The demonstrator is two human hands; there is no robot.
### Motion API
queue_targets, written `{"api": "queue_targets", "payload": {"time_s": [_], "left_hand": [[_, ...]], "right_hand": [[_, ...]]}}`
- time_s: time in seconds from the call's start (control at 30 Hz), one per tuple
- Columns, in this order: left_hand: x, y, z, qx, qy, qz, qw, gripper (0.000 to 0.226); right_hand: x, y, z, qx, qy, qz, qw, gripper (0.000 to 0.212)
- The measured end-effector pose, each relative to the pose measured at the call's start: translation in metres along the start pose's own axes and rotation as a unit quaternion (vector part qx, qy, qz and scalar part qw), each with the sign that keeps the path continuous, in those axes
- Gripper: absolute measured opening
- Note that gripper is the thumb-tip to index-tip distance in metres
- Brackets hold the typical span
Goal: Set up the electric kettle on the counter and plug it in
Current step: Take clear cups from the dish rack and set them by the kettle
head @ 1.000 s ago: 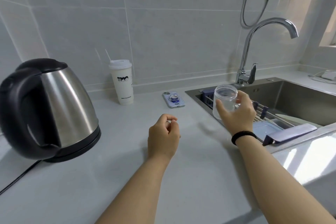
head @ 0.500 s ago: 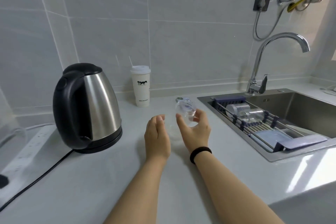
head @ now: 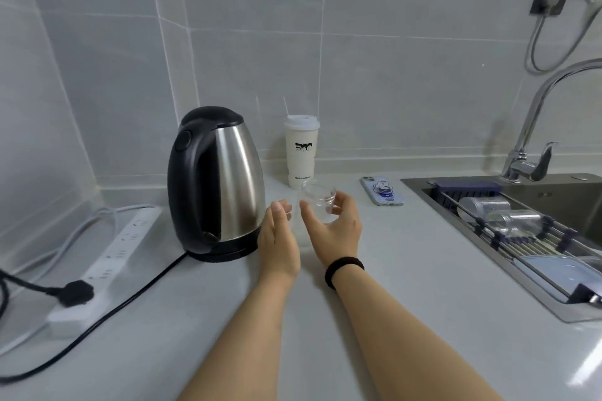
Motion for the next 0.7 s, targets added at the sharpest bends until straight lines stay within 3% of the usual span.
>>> {"api": "queue_targets", "payload": {"time_s": [0.2, 0.7], "left_hand": [[0.010, 0.000, -0.002, 0.024, -0.017, -0.028, 0.999, 0.094], [0.032, 0.007, -0.010, 0.039, 0.035, -0.020, 0.998, 0.103]], "right_hand": [[0.011, -0.003, -0.021, -0.002, 0.018, 0.005, 1.000, 0.050], [0.034, -0.022, -0.050, -0.017, 0.049, -0.028, 0.998, 0.058]]}}
Point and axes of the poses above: each hand's wrist, its own x-axis towards the middle knuckle, its own z-axis out of the back of the hand, y = z × x, the point moved 4 cm from there along x, towards the middle knuckle, and after that the axes turned 4 degrees about z, right-handed, at the moved point
